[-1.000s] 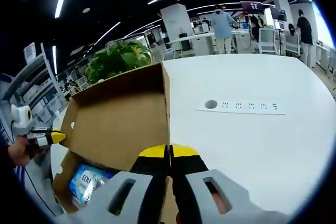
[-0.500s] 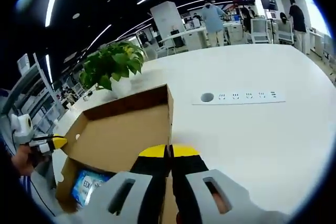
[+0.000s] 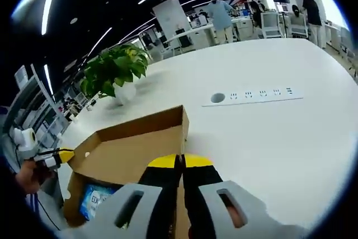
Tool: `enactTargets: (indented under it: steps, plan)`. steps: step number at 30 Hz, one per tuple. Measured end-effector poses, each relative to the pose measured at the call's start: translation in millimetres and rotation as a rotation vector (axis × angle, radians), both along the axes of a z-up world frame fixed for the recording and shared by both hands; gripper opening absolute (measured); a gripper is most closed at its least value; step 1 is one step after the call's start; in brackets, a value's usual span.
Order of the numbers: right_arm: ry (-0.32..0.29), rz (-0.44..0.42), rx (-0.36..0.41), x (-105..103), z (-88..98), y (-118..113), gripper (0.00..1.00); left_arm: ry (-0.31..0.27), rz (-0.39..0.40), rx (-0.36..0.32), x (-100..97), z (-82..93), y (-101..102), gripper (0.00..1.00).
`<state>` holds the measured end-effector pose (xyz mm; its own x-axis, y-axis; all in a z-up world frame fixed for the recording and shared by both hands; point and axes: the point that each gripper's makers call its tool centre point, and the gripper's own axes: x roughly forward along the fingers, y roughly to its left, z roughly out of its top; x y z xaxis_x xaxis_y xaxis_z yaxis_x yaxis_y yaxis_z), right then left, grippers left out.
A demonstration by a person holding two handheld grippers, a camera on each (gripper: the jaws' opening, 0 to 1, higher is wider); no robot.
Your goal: Operate the shoe box by opening the lid, removing the specified soft item, and placing it in the target area until the item is outside and the box remains undamaged.
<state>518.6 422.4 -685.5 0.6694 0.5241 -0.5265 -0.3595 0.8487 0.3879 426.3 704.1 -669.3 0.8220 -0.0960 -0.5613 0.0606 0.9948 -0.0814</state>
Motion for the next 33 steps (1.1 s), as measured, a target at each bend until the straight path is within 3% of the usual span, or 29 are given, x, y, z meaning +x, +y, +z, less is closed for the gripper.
enactTargets:
  steps: [13, 25, 33]
  plan:
    - [-0.023, 0.012, 0.000, -13, 16.2, -17, 0.09, -0.037, -0.019, -0.009, -12.8, 19.5, -4, 0.09]
    - [-0.061, 0.019, 0.015, -44, 36.9, -33, 0.11, -0.071, -0.022, -0.044, -47.9, 40.2, -12, 0.11]
    - [-0.075, 0.035, 0.020, -62, 37.2, -41, 0.12, -0.072, -0.047, -0.081, -70.6, 43.8, -31, 0.13]
